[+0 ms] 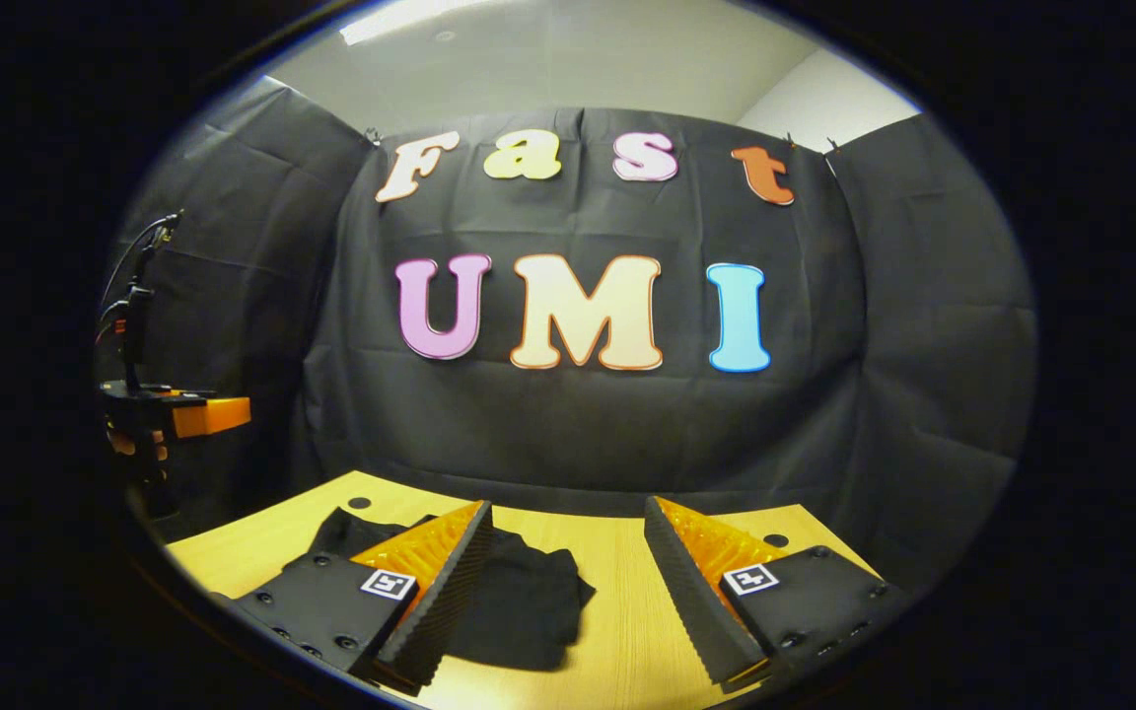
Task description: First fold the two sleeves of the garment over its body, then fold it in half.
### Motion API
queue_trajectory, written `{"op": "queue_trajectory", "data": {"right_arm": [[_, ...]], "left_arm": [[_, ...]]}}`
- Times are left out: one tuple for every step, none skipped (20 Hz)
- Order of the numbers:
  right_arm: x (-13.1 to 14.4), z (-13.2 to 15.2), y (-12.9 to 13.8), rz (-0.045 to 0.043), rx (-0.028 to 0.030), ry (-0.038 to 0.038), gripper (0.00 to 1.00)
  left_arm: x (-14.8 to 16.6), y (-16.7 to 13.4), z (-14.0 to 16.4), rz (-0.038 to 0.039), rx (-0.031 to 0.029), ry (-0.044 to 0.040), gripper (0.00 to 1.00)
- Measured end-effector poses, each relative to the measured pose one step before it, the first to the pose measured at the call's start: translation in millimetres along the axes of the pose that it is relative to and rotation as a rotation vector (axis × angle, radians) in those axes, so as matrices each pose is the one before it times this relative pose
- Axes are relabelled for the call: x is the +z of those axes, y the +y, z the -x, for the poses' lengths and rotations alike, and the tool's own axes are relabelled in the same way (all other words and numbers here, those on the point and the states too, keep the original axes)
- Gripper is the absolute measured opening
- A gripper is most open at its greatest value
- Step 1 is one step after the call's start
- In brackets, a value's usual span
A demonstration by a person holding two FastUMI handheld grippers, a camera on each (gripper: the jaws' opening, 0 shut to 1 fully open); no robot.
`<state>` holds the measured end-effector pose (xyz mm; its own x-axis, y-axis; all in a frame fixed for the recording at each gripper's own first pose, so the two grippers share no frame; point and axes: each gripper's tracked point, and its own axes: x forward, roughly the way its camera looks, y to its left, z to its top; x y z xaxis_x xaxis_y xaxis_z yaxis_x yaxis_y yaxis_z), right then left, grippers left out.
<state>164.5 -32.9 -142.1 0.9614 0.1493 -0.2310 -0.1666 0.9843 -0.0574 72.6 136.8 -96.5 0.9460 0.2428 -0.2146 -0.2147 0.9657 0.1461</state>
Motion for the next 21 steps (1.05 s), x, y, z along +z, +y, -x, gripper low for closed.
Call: {"op": "queue_trajectory", "data": {"right_arm": [[3.62,15.52,-1.17,-0.00558,0.00486,-0.01920,0.97],[3.44,16.12,-4.07,-0.00360,-0.00441,-0.01721,0.97],[3.70,15.07,-3.66,-0.00217,-0.00555,-0.01819,0.97],[3.80,15.91,-1.70,-0.00392,0.00013,-0.01047,0.96],[2.12,14.89,-0.97,-0.00645,0.00162,-0.01212,0.95],[2.42,12.00,-1.18,-0.00209,-0.00147,-0.00695,0.96],[1.42,11.38,-2.61,-0.00027,-0.00366,-0.00363,0.95],[0.00,11.36,0.10,0.00083,0.00534,0.00314,0.95],[1.22,10.97,0.18,0.00183,0.00268,-0.00350,0.95],[2.34,10.25,-2.68,0.00131,-0.00595,-0.00595,0.95],[2.36,8.49,-2.47,-0.00158,-0.00408,-0.01042,0.95],[2.19,8.04,0.09,-0.00274,-0.00117,-0.00809,0.95],[2.21,6.62,-0.34,-0.00114,-0.00014,-0.00629,0.95],[1.62,6.47,-1.16,0.00196,-0.00243,-0.00597,0.95],[3.59,4.59,-1.27,0.00080,-0.00144,-0.00814,0.96],[3.50,3.46,-0.42,-0.00168,-0.00141,-0.00880,0.95],[2.93,4.11,0.00,-0.00117,0.00009,-0.00830,0.95],[1.22,2.70,0.46,-0.00024,-0.00072,-0.00486,0.95],[1.69,3.08,-0.48,-0.00277,-0.00129,-0.00680,0.96],[1.62,3.26,1.25,-0.00158,0.00191,-0.00469,0.95],[1.01,3.21,0.36,0.00081,-0.00038,0.00000,0.95]], "left_arm": [[7.80,-3.14,16.21,-0.00473,0.00567,-0.02015,0.93],[7.09,-4.14,14.92,-0.00342,0.00035,-0.01698,0.93],[5.56,-6.17,13.67,0.00190,-0.00390,-0.01514,0.93],[5.66,-6.67,13.41,0.00263,-0.01163,-0.00879,0.92],[4.08,-5.18,13.31,0.00514,-0.00780,-0.00811,0.92],[3.67,-4.83,9.80,0.00481,-0.00727,-0.00508,0.93],[2.85,-3.14,10.18,0.00104,-0.00156,-0.00530,0.93],[3.95,-2.81,7.41,-0.00002,-0.00276,-0.00447,0.93],[1.98,-3.73,7.02,-0.00065,-0.00644,-0.00148,0.93],[4.12,-4.38,4.80,-0.00304,-0.01190,-0.00182,0.93],[3.91,-2.69,5.53,-0.00720,-0.00494,-0.00457,0.93],[4.98,-1.50,2.84,-0.00159,-0.00275,-0.00783,0.92],[5.08,-2.59,2.26,0.00617,-0.00412,-0.00932,0.92],[4.98,-3.59,1.96,0.01004,-0.00448,-0.00964,0.92],[3.80,-2.86,2.31,0.00928,-0.00432,-0.00799,0.93],[4.13,-2.18,1.62,0.00465,-0.00148,-0.00745,0.93],[3.06,-1.33,2.72,0.00111,-0.00349,-0.00718,0.93],[2.64,-1.06,1.94,-0.00196,-0.00284,-0.00820,0.92],[2.29,-1.23,1.89,-0.00360,-0.00228,-0.00357,0.93],[1.64,-1.55,1.78,-0.00269,-0.00445,-0.00160,0.92],[0.42,-0.59,1.82,-0.00435,-0.00222,-0.00268,0.92]]}}
